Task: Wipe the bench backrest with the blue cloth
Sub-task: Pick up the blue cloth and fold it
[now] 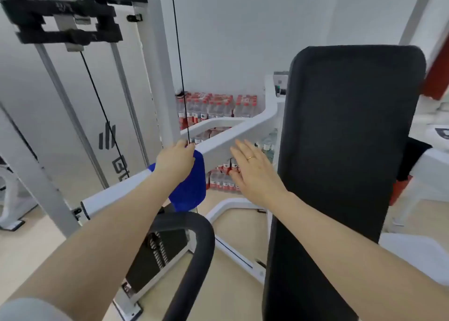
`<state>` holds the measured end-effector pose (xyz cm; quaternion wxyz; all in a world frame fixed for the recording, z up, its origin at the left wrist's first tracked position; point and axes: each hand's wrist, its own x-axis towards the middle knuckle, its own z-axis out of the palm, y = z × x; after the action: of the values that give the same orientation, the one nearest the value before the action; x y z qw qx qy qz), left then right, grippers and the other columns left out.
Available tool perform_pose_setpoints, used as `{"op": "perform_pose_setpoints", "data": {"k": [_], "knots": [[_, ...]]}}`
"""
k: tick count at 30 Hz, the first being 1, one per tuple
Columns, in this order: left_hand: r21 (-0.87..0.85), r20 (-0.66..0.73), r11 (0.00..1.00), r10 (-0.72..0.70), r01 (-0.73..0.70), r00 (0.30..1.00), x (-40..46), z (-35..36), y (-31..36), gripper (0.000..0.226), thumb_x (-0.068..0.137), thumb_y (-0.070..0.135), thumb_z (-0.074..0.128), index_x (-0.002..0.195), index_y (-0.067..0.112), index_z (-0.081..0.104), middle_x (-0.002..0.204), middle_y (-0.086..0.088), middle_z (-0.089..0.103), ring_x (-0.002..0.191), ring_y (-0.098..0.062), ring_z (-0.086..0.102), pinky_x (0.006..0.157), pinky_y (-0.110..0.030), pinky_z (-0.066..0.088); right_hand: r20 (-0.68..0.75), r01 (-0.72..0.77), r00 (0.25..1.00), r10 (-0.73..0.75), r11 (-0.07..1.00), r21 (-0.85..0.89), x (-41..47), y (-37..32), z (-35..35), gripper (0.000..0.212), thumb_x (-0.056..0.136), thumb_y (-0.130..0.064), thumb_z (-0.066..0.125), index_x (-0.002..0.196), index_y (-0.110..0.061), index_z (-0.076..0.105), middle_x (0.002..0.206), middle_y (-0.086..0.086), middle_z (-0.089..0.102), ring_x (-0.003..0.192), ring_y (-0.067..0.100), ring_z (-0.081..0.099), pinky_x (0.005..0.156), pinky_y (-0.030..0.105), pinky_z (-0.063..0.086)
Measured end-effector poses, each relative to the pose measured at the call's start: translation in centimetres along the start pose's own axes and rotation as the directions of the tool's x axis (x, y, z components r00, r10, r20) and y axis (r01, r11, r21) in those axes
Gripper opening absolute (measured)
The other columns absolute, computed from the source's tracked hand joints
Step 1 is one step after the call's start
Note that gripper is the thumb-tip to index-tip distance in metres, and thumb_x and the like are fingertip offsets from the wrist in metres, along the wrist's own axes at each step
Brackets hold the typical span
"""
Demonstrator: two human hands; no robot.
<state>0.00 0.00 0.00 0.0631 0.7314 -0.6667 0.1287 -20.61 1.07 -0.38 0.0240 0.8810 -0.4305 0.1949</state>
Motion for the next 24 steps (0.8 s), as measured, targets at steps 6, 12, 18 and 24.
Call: {"op": "perform_pose_setpoints", "data": {"k": [6,12,18,24], "knots": [[0.033,0.12,0.997,-0.07,0.067,0.99,0.4,2.1,-2.2,0.03,0.093,0.024,0.049,0.12,0.013,0.046,0.119,-0.01,0.049,0.109,-0.027,0.047,0.078,-0.036,0.044,0.061,-0.042,0.997,0.046,0.997,-0.064,1.8,-1.4,1.9,0.052,0.1,-0.035,0.032,0.148,-0.019,0.019,0.157,0.0,0.006,0.144,0.016,-0.002,0.111,0.03,-0.004],[-0.29,0.071,0.955,-0.044,0.063,0.996,1.2,1.3,-1.5,0.017,0.095,0.013,0.041,0.107,0.01,0.054,0.105,-0.01,0.06,0.091,-0.025,0.053,0.071,-0.034,0.043,0.091,-0.092,0.991,0.095,0.995,-0.038,1.4,-1.2,2.2,0.053,0.1,-0.036,0.034,0.148,-0.019,0.022,0.157,-0.001,0.01,0.144,0.016,0.001,0.113,0.031,0.002],[-0.804,-0.066,0.569,0.201,-0.171,0.977,0.0,-5.1,4.1,0.01,0.093,0.018,0.048,0.096,0.018,0.057,0.095,0.004,0.06,0.086,-0.018,0.055,0.075,-0.031,0.043,0.037,-0.266,0.947,0.319,0.716,0.645,0.1,1.3,-1.3,0.039,0.098,-0.026,0.043,0.136,-0.022,0.037,0.134,-0.004,0.045,0.123,0.013,0.044,0.098,0.03,0.042],[-0.889,-0.072,0.431,0.202,-0.154,0.977,-1.6,-8.0,10.7,0.012,0.092,0.024,0.049,0.09,0.013,0.054,0.088,-0.001,0.061,0.079,-0.017,0.056,0.067,-0.027,0.044,-0.069,-0.378,0.798,0.598,0.587,0.715,-5.1,5.6,-6.9,0.016,0.095,-0.03,0.052,0.104,-0.018,0.057,0.098,-0.004,0.062,0.092,0.014,0.059,0.074,0.026,0.049]]}}
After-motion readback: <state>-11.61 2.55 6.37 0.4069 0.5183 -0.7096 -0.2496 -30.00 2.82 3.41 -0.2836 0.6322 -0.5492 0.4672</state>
